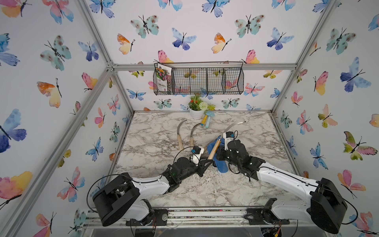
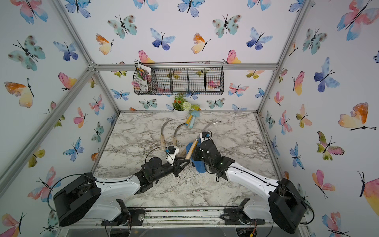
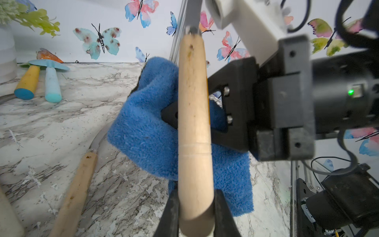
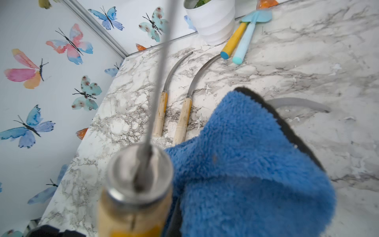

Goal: Wipe small sickles with rags
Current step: Adjust the small sickle.

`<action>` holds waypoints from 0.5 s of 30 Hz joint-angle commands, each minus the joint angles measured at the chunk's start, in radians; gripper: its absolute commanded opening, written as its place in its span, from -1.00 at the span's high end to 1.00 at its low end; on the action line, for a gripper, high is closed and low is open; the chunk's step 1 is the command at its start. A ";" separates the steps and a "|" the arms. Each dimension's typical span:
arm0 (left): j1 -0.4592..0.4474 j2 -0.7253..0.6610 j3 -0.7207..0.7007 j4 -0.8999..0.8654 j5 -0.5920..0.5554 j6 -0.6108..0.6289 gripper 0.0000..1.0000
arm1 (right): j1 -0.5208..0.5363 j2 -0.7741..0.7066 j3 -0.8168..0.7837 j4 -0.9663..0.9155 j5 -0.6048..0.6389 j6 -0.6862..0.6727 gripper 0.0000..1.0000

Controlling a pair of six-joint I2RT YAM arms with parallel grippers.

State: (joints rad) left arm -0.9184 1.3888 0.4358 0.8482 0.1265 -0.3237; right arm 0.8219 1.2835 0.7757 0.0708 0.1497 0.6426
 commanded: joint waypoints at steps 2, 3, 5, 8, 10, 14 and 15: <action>-0.032 0.043 0.029 -0.022 0.079 0.029 1.00 | 0.046 0.029 0.054 0.037 -0.009 -0.026 0.96; -0.033 0.044 0.031 -0.025 0.076 0.030 1.00 | 0.049 0.029 0.054 0.037 -0.007 -0.027 0.96; -0.033 0.048 0.035 -0.032 0.074 0.032 1.00 | 0.058 0.027 0.053 0.037 -0.006 -0.029 0.96; -0.033 0.045 0.035 -0.037 0.068 0.034 1.00 | 0.063 0.014 0.050 0.026 0.004 -0.029 0.96; -0.032 0.042 0.035 -0.044 0.058 0.036 1.00 | 0.066 -0.001 0.041 0.028 0.007 -0.029 0.96; -0.033 0.044 0.037 -0.049 0.044 0.032 1.00 | 0.068 -0.027 0.025 0.030 -0.001 -0.029 0.96; -0.033 0.045 0.040 -0.050 0.043 0.032 1.00 | 0.068 -0.031 0.021 0.038 -0.013 -0.031 0.96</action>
State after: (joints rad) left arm -0.9325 1.4265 0.4500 0.8089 0.1253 -0.3153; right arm 0.8684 1.2900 0.7937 0.0311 0.1799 0.6163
